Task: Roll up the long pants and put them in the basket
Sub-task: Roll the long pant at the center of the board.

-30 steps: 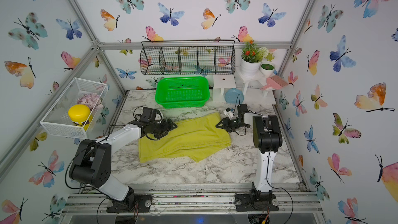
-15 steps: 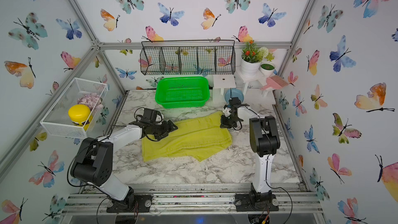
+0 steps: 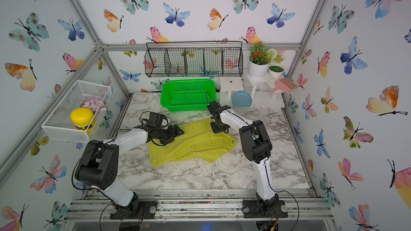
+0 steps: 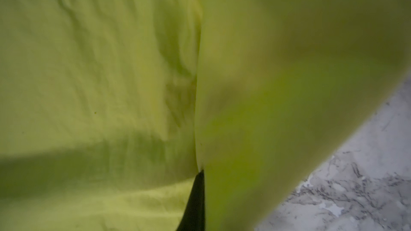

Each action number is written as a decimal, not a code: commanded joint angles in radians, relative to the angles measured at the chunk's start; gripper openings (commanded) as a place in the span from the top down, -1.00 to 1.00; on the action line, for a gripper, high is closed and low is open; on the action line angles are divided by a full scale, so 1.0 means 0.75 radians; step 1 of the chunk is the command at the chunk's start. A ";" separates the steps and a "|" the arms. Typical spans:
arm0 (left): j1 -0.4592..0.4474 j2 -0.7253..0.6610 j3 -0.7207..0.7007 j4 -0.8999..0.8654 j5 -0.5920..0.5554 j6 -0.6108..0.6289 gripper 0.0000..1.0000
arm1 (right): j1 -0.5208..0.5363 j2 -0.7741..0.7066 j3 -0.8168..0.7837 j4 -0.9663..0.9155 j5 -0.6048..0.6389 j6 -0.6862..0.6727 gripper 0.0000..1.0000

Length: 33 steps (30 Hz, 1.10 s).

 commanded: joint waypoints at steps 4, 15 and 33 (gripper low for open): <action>0.002 0.037 0.030 0.001 0.021 0.020 -0.70 | 0.014 0.028 -0.090 -0.038 -0.011 0.002 0.18; 0.002 0.046 0.037 -0.001 0.010 0.017 -0.71 | 0.014 -0.160 -0.213 0.147 -0.533 0.138 -0.08; -0.049 -0.044 0.056 0.044 0.042 0.082 -0.62 | 0.001 -0.112 -0.513 0.421 -0.853 0.290 -0.08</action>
